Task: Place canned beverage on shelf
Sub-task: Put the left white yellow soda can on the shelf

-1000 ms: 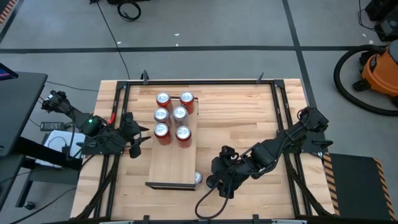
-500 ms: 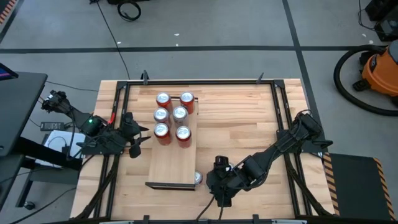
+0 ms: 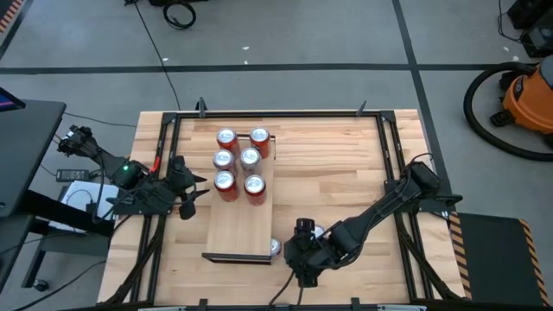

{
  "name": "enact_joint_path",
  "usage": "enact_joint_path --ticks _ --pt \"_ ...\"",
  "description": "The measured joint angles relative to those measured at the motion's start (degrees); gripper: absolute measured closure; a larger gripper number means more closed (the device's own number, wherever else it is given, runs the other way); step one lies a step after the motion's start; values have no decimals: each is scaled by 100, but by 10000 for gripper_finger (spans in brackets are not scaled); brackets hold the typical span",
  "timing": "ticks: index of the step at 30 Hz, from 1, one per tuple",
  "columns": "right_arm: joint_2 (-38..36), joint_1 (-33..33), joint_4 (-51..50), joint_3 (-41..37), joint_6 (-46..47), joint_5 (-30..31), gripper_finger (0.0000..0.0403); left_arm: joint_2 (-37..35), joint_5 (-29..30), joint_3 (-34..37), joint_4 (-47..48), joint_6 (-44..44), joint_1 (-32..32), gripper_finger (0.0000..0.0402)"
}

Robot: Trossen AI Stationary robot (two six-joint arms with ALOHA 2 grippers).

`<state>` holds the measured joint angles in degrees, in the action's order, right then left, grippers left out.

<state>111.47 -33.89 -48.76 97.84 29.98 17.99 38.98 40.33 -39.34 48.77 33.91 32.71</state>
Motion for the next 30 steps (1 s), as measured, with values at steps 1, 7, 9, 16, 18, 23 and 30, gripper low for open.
enact_joint_path --ticks 1,7,9,16,18,23,30 --pt "20 4 -48 -4 -2 -16 55 0 -4 0 -2 0 0 224" --pt "142 88 -97 -2 -8 -141 55 -1 -10 0 -3 2 0 224" --pt "150 110 -163 -2 -18 -136 59 -1 -10 0 -2 2 0 224" --pt "142 210 -326 1 -81 -159 123 0 -10 0 0 2 0 224" --pt "113 229 -400 2 -162 -160 136 0 -10 0 0 2 0 224" --pt "-71 306 -481 -12 -496 -35 134 0 -10 0 0 2 0 224" --pt "-418 532 -586 -9 -1060 286 122 0 -10 0 0 2 0 224"
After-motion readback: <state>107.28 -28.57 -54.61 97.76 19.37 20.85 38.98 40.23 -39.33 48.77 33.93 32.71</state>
